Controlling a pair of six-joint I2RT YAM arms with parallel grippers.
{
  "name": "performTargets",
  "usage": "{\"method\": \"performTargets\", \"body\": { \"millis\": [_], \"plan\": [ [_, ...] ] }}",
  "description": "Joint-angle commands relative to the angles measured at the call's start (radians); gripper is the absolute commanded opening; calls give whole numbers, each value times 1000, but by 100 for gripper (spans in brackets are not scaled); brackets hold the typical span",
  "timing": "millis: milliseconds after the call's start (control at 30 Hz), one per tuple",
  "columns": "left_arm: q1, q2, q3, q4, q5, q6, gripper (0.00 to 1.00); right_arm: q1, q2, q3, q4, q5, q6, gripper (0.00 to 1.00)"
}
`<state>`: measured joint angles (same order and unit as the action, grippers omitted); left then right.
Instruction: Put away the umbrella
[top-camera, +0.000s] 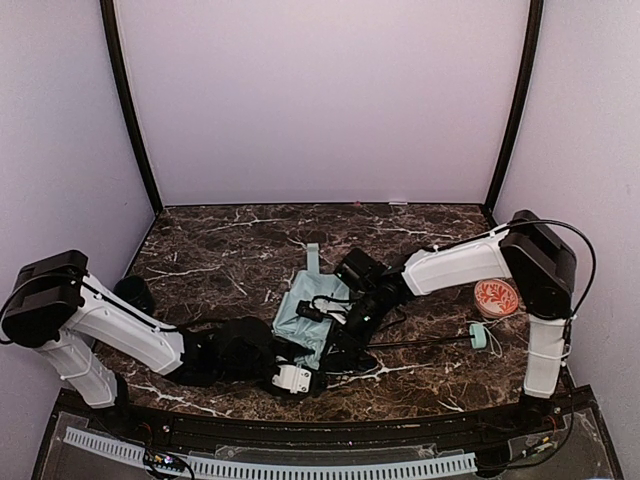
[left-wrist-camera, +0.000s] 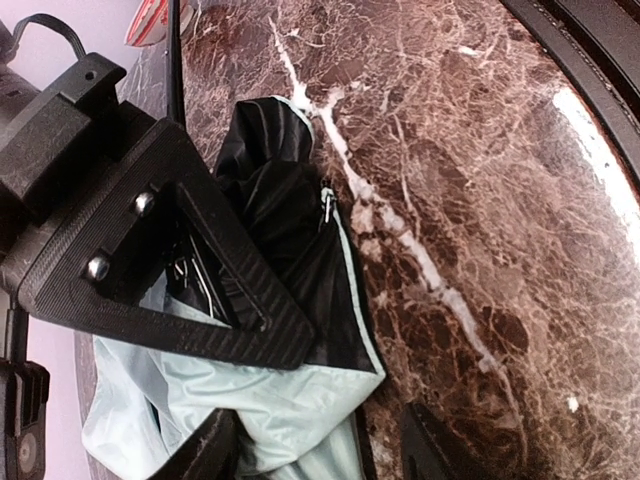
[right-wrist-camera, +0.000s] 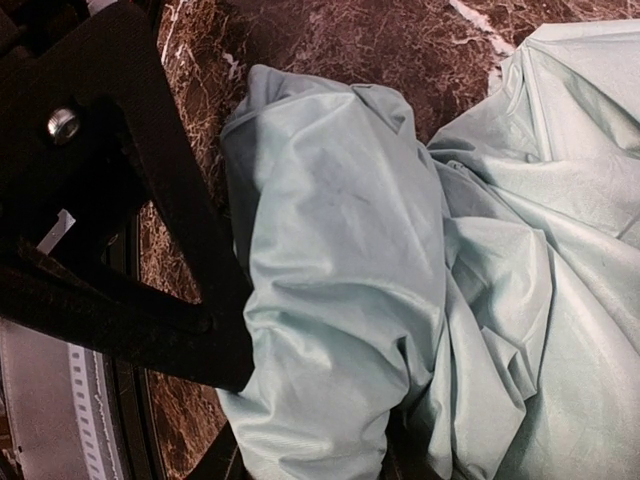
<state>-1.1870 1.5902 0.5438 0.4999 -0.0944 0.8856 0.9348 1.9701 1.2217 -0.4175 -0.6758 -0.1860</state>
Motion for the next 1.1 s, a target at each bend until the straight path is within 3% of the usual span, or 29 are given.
{"method": "performTargets", "body": {
  "millis": [0,67,167,233,333,533,733,933,1067],
  "plan": [
    [43,44,-19,19,-148,-39,61,28,62,2,-184,-130,-22,8],
    [43,-37,-50,63,-109,-65,71,14,67,1,-171,-111,1,7],
    [51,-263,-149,173,63,-116,80,-19,42,-38,-98,-95,72,5],
    [70,-426,-185,182,196,-171,82,-33,13,-51,-60,-62,122,5],
    [75,-515,-191,161,199,-208,82,-37,-48,-54,-18,-22,169,3],
    [75,-516,-133,63,161,-209,82,-37,-175,-23,-22,5,151,1],
    [75,-602,-72,-32,153,-202,82,-37,-277,-4,-17,-43,23,3],
    [66,-573,-43,-169,159,-164,83,-39,-145,112,-203,4,-120,3],
    [46,-447,-11,-242,106,-112,83,-38,-82,95,-187,-31,-99,2]
  ]
}}
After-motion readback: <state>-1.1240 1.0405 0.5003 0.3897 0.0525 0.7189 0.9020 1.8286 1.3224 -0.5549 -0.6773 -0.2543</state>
